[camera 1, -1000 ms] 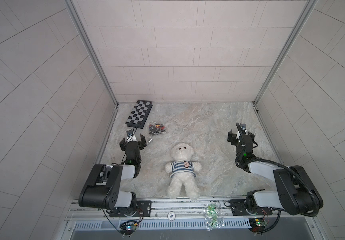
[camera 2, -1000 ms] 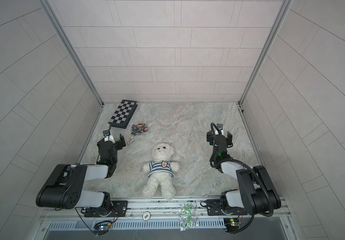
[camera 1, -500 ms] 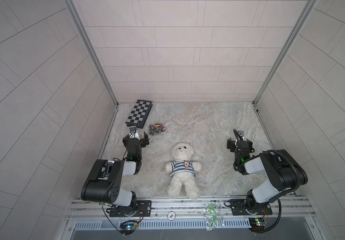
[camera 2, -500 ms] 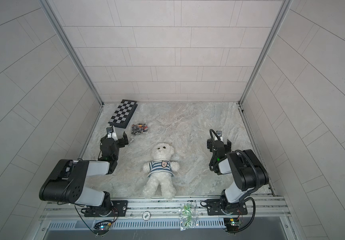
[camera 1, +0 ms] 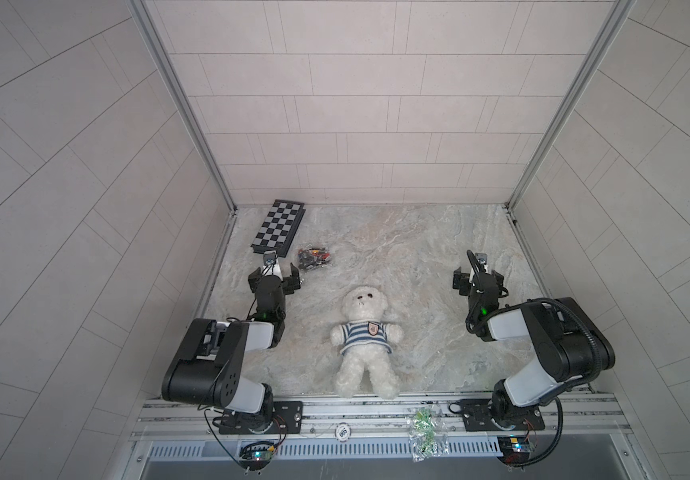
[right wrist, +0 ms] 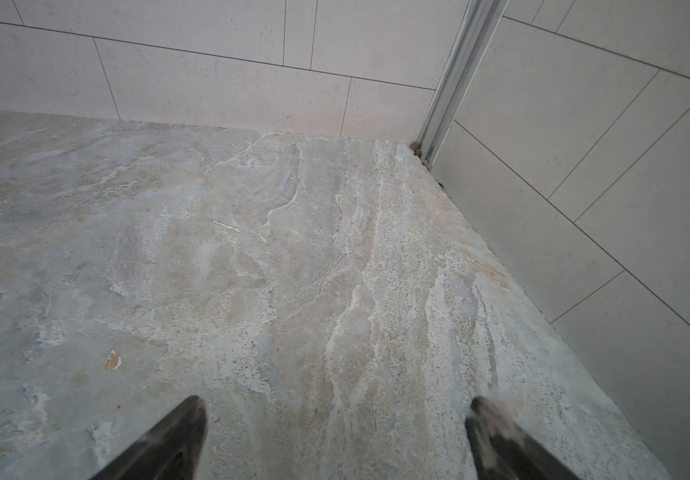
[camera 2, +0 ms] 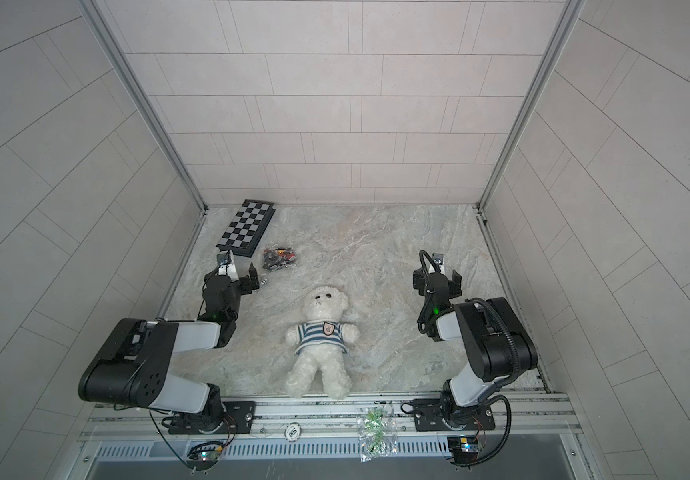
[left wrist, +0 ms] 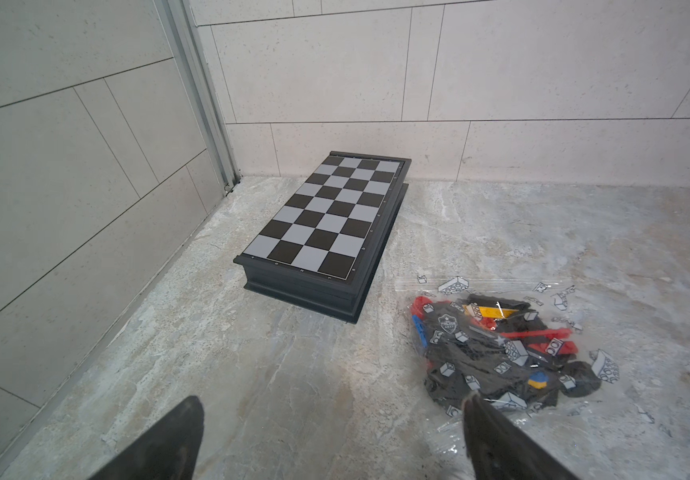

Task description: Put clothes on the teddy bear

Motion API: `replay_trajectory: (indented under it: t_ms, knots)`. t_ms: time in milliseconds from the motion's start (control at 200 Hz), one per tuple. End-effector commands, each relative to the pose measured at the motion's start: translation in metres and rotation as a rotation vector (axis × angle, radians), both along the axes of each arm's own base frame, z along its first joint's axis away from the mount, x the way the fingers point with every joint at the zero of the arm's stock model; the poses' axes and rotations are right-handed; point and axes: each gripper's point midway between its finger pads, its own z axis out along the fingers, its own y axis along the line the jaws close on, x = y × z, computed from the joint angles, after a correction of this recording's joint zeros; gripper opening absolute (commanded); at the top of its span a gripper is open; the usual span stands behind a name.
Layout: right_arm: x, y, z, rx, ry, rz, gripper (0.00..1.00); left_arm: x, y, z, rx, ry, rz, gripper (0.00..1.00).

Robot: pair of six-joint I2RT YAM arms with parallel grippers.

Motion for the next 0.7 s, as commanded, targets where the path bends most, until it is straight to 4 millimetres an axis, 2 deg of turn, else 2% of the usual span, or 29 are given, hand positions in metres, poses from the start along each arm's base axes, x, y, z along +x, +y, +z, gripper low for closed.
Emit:
replay_trajectory:
  t_ms: [0, 696]
  knots:
    - [0.0014, 0.0004, 0.003, -0.008, -0.005, 0.006, 1.0, 0.0048, -0.0006, 0.0069, 0.007, -0.013, 0.0, 1.0]
    - [0.0013, 0.0007, 0.0025, -0.004, -0.005, 0.007, 1.0, 0.0054, -0.0008, 0.0072, 0.007, -0.014, 0.0, 1.0]
